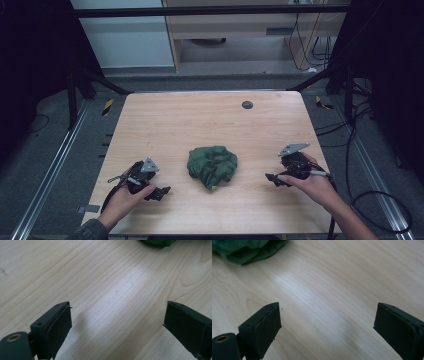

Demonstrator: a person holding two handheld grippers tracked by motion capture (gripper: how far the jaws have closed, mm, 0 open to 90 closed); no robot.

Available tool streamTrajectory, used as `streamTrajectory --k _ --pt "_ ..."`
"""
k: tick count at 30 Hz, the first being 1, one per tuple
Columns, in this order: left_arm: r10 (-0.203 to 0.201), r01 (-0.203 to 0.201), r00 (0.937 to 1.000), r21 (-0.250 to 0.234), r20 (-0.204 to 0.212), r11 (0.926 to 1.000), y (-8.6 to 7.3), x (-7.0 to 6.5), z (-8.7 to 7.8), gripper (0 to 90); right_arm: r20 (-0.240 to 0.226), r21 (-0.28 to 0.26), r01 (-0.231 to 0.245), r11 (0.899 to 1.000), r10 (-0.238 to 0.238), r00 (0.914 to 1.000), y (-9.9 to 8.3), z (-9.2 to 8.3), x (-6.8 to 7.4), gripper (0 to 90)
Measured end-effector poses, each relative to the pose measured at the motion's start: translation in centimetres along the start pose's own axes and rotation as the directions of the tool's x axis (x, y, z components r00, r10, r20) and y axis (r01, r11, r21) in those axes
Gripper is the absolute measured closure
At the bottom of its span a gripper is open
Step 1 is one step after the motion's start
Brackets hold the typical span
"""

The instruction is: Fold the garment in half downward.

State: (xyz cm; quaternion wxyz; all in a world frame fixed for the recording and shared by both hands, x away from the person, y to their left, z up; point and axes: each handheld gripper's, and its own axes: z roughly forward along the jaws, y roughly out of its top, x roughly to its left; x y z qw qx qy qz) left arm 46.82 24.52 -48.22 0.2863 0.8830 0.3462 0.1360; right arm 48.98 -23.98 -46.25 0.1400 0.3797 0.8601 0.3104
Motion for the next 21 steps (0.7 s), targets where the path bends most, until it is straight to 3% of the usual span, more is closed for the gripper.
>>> streamTrajectory --k 8,9,17,19,21 --pt "-0.013 0.013 0.9992 -0.001 -0.039 0.9999 0.5 1.5 0.5 6.8 0.055 -0.031 -0.059 0.998 0.061 0.9967 1.2 1.0 -2.2 7.6" --pt "-0.018 0.018 0.9986 -0.006 -0.049 0.9998 0.8 1.9 0.6 6.8 0.06 -0.031 -0.088 0.996 0.09 0.9942 1.6 1.4 -2.7 7.6" --pt "-0.056 0.054 0.9958 -0.021 -0.073 0.9983 2.0 3.6 1.4 6.7 0.096 -0.007 -0.096 0.995 0.096 0.9908 3.4 2.9 -3.7 8.1" --pt "-0.066 0.063 0.9933 -0.036 -0.095 0.9974 2.3 4.0 1.7 6.7 0.105 0.0 -0.102 0.995 0.101 0.9893 3.7 3.4 -4.0 8.4" --pt "-0.072 0.068 0.9916 -0.044 -0.108 0.9967 2.5 4.5 1.9 6.7 0.103 -0.012 -0.134 0.991 0.135 0.9855 3.8 3.9 -4.3 9.4"
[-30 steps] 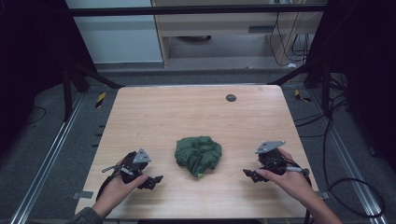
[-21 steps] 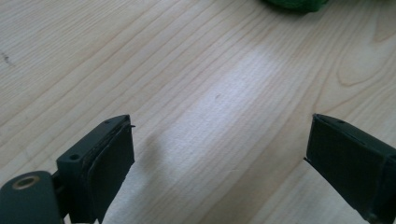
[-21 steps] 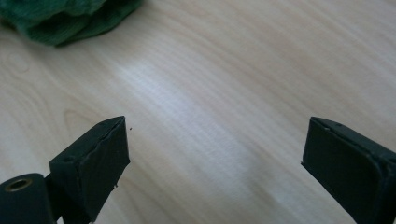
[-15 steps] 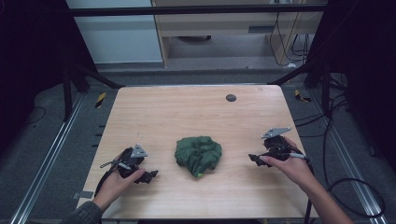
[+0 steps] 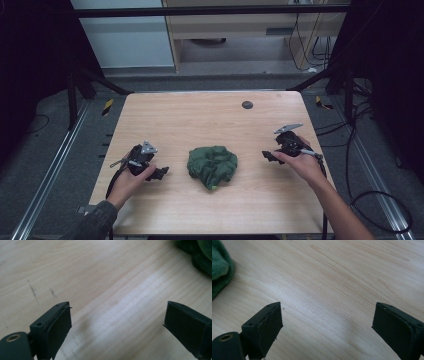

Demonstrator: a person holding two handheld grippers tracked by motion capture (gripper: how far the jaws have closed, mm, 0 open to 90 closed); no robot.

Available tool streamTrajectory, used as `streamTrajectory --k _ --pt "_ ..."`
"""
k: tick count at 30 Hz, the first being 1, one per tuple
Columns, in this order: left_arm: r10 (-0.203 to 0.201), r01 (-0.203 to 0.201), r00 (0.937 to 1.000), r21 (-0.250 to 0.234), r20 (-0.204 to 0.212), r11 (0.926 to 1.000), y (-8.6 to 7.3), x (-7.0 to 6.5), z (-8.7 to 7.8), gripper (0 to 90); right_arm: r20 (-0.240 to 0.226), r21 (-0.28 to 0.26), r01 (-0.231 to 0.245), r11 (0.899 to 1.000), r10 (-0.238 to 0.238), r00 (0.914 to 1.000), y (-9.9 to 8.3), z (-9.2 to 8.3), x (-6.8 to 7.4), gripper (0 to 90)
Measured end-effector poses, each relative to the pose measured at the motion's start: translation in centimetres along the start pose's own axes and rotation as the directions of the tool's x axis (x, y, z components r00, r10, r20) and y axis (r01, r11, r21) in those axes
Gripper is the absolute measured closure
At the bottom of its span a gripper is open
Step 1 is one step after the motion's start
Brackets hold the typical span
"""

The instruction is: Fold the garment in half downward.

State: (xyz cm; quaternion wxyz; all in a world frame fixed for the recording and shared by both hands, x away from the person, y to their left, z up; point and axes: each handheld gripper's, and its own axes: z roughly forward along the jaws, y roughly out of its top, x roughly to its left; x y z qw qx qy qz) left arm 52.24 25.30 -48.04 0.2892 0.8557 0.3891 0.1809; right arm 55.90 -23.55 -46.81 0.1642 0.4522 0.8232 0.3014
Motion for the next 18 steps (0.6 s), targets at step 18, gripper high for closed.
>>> streamTrajectory --k 18 --pt "-0.121 0.116 0.9894 -0.062 -0.08 0.9913 0.2 3.4 2.9 6.9 0.098 -0.018 -0.094 0.995 0.096 0.9906 1.5 3.6 -1.3 10.3"
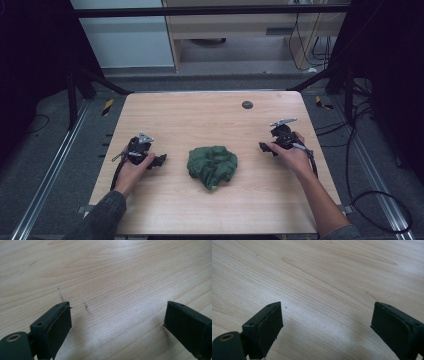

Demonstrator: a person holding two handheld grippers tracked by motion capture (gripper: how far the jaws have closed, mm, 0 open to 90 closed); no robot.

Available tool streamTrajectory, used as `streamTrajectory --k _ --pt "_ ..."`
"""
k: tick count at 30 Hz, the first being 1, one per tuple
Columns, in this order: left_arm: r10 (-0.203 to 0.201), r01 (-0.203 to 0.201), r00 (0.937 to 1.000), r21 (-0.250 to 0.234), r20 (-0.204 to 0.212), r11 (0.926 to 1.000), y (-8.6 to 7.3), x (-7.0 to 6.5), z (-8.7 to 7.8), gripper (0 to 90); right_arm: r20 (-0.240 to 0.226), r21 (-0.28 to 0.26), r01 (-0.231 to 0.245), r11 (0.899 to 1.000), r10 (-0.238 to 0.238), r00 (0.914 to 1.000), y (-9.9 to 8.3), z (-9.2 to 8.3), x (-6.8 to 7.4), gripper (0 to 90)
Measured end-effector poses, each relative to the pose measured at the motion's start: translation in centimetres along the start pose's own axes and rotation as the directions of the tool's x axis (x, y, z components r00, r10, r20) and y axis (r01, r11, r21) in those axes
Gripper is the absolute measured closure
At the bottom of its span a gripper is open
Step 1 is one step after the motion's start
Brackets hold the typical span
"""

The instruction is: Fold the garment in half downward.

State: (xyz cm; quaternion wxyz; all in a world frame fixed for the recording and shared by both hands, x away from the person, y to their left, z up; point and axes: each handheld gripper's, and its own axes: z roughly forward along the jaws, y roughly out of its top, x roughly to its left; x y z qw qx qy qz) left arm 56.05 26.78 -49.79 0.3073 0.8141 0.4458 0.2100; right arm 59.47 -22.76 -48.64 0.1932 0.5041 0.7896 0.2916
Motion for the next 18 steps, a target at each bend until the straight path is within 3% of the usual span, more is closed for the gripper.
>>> streamTrajectory --k 11,15,16,18 --pt "-0.007 0.007 0.9999 -0.029 0.008 0.9995 -0.1 0.2 0.8 6.3 0.032 -0.022 -0.079 0.997 0.08 0.9963 -0.6 1.5 -0.4 9.2" --pt "-0.043 0.044 0.9988 -0.041 0.023 0.9982 -0.3 0.5 1.1 3.3 0.055 -0.066 -0.085 0.994 0.088 0.9946 -0.9 1.7 -0.2 8.8" --pt "-0.045 0.046 0.9988 -0.042 0.021 0.9981 -0.3 0.5 1.1 1.9 0.069 -0.11 -0.087 0.99 0.095 0.9931 -1.4 2.0 0.0 5.7" --pt "-0.049 0.049 0.9987 -0.031 0.014 0.9983 -0.3 0.5 1.1 1.3 0.075 -0.111 -0.087 0.99 0.096 0.9925 -1.3 2.0 0.1 4.7"
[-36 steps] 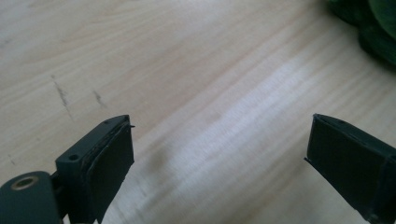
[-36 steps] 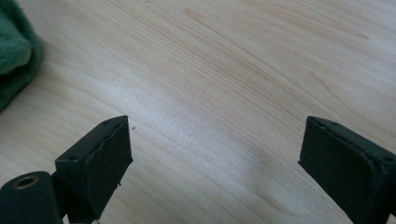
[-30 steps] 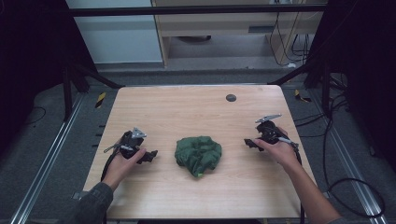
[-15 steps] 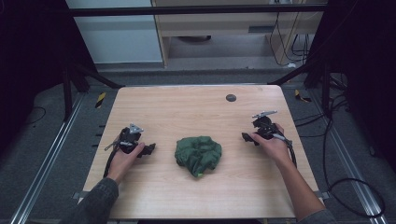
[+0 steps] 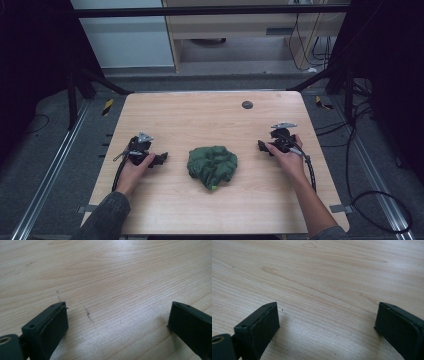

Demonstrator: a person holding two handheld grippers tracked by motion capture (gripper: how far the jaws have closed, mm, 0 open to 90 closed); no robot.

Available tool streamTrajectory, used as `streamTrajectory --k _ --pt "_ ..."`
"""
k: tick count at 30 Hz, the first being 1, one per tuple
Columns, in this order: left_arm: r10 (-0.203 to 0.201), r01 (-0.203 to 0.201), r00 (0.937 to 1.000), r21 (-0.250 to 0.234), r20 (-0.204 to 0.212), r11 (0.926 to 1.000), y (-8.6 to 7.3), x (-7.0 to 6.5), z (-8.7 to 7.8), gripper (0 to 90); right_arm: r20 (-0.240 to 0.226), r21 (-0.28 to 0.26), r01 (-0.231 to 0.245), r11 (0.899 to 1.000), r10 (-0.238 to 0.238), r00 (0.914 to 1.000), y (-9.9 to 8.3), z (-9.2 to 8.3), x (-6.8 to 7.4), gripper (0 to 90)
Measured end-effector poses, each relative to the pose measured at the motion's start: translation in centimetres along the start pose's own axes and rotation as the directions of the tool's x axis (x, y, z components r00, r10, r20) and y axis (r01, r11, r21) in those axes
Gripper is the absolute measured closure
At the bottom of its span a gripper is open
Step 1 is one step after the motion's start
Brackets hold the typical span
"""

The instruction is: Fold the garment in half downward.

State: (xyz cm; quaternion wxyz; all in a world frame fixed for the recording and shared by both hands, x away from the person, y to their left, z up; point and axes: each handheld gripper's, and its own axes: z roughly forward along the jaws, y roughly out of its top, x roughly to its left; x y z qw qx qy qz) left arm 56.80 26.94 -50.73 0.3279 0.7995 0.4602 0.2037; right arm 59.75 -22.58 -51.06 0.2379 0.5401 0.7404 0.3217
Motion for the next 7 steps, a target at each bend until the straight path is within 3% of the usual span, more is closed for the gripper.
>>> streamTrajectory --k 2,7 --pt "-0.002 0.002 1.0 0.004 -0.004 1.0 0.0 0.04 0.01 0.0 0.038 0.013 -0.043 0.999 0.043 0.9984 0.03 0.12 0.23 0.3" --pt "-0.006 0.006 1.0 0.006 -0.005 1.0 0.0 0.07 0.01 0.0 0.052 0.014 -0.061 0.998 0.06 0.9968 0.02 0.09 0.44 0.3"
